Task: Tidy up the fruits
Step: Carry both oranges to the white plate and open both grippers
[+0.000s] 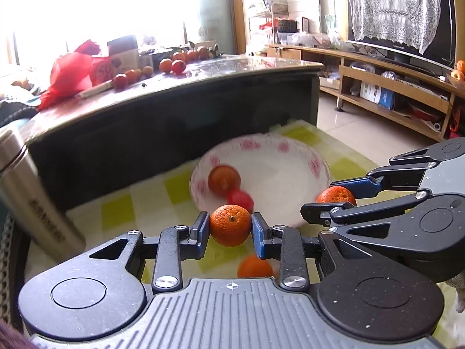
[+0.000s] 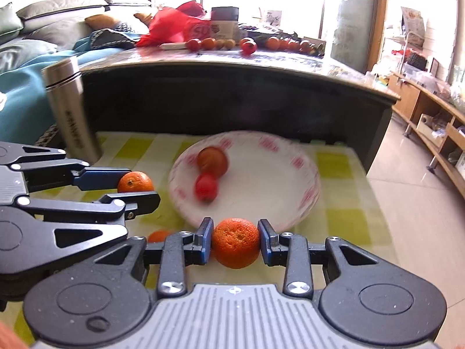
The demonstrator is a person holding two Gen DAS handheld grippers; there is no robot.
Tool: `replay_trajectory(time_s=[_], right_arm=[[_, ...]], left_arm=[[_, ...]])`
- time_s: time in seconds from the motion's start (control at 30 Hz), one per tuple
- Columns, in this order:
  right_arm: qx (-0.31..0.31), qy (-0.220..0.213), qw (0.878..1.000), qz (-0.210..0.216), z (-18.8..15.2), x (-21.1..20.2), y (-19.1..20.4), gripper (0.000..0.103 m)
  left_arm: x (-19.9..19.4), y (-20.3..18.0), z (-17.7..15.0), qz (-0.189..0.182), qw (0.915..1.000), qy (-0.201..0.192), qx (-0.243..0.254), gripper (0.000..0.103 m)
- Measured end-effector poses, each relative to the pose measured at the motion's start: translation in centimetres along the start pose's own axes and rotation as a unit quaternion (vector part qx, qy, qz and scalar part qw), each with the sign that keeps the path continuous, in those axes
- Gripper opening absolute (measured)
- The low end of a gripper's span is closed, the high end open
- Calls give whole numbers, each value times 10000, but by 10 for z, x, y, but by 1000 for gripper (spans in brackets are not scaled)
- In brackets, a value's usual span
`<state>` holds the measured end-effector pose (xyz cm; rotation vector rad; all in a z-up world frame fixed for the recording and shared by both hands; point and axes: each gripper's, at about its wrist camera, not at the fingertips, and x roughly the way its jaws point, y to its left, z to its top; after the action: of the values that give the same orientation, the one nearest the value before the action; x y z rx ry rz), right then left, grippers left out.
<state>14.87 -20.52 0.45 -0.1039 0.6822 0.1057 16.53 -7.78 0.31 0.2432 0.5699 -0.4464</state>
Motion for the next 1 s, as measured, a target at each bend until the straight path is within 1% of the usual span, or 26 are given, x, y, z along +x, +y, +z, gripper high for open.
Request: replay_trajectory(time_s=[0.2, 0.33, 0.5, 0.57, 0.7, 0.8, 0.87, 1.0], right_arm=[[-29, 7, 9999, -144, 15, 31, -15, 39], [-73, 36, 9998, -173, 18, 47, -23, 39], [-131, 8, 9998, -149, 18, 58, -28, 40], [-148, 9, 9998, -163, 19, 62, -31, 40], [9, 33, 9999, -137, 22, 67, -36, 41], [16, -96, 9998, -161, 26, 62, -35, 42], [67, -201, 9997, -152, 31, 57, -37, 48], [225, -393, 9989, -148, 41, 42, -42, 49]], left_arm=[[32, 0, 12, 56, 10000, 65, 48, 38], [48, -1, 12, 77, 9997, 166, 130, 39], [61, -5, 8, 95, 9996, 239, 120, 39], [62, -5, 9, 103, 9996, 224, 114, 43], [62, -4, 15, 145, 9996, 200, 160, 44], [57, -1, 22, 174, 9997, 95, 121, 44], [51, 4, 28, 195, 9998, -6, 49, 45], [31, 13, 39, 235, 9994, -248, -39, 47]])
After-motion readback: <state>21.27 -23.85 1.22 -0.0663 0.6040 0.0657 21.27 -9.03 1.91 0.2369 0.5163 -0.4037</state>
